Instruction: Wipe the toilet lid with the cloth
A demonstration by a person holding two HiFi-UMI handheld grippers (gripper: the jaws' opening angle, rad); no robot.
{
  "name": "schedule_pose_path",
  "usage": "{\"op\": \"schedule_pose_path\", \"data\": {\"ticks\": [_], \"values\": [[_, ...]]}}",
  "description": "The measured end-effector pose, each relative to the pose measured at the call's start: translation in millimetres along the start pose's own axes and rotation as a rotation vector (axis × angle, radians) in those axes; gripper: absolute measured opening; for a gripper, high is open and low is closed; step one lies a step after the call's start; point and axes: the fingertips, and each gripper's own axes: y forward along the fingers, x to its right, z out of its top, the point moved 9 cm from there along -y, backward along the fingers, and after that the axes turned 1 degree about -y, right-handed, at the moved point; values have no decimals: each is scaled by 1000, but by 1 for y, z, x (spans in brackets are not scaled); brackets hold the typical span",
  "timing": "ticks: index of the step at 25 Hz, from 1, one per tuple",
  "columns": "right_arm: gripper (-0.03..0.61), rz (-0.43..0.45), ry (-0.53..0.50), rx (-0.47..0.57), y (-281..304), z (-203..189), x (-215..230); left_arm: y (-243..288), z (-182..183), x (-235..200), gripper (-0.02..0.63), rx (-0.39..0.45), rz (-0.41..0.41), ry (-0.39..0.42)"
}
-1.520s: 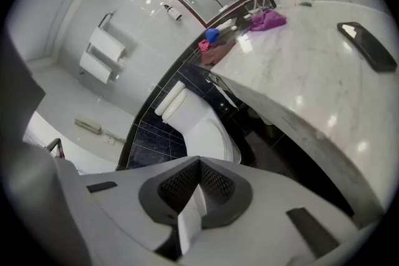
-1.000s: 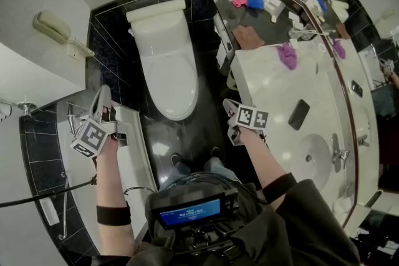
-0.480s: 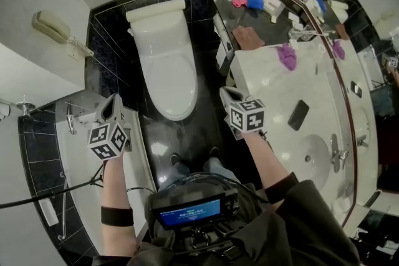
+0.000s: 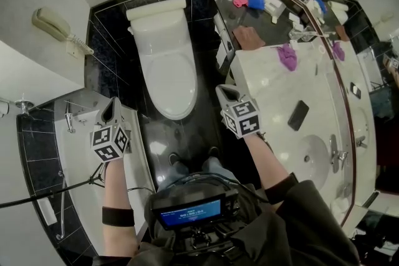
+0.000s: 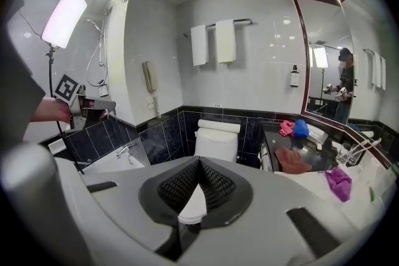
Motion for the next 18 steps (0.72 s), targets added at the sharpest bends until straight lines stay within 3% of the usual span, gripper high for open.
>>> {"op": "schedule_pose_path", "data": {"ticks": [12,18], "values": [[18,-29,3,-15,14,0,-20,12,1,-16,0,3,-72,18],[21,-113,25,3,25,2,-18,30,7,-20,0,7,-164,56]]}}
